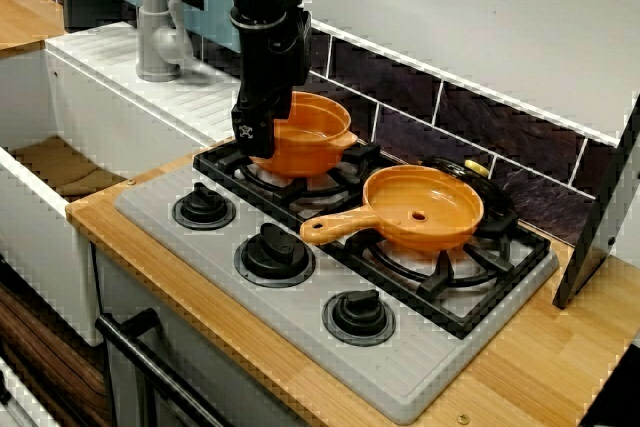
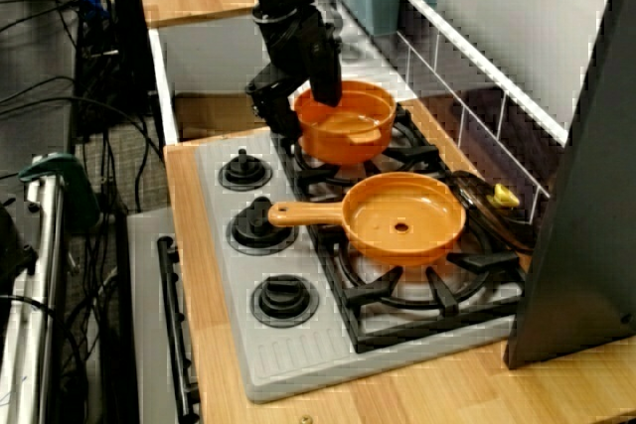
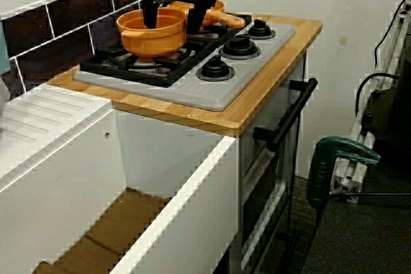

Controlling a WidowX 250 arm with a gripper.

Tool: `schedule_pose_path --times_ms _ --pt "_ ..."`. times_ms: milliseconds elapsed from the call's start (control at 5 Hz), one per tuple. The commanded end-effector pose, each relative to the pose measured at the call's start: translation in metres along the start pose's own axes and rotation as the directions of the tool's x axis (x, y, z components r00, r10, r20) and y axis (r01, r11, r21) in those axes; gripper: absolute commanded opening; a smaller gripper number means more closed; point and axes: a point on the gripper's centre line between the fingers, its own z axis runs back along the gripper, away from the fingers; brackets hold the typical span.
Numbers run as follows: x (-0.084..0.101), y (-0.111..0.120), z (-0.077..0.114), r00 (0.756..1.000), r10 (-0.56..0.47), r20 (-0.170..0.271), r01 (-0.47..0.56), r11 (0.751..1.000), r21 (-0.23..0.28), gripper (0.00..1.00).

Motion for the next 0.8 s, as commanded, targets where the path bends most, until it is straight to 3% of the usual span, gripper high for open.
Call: schedule_pose_path --times_ms 0,600 --pt "0.003 -0.004 0.008 0.999 0.041 -0.009 -0.04 0.998 0.055 0.0" --pt "-0.003 0.0 0.026 0.998 0.067 -0.004 -0.067 0.997 0.045 0.0"
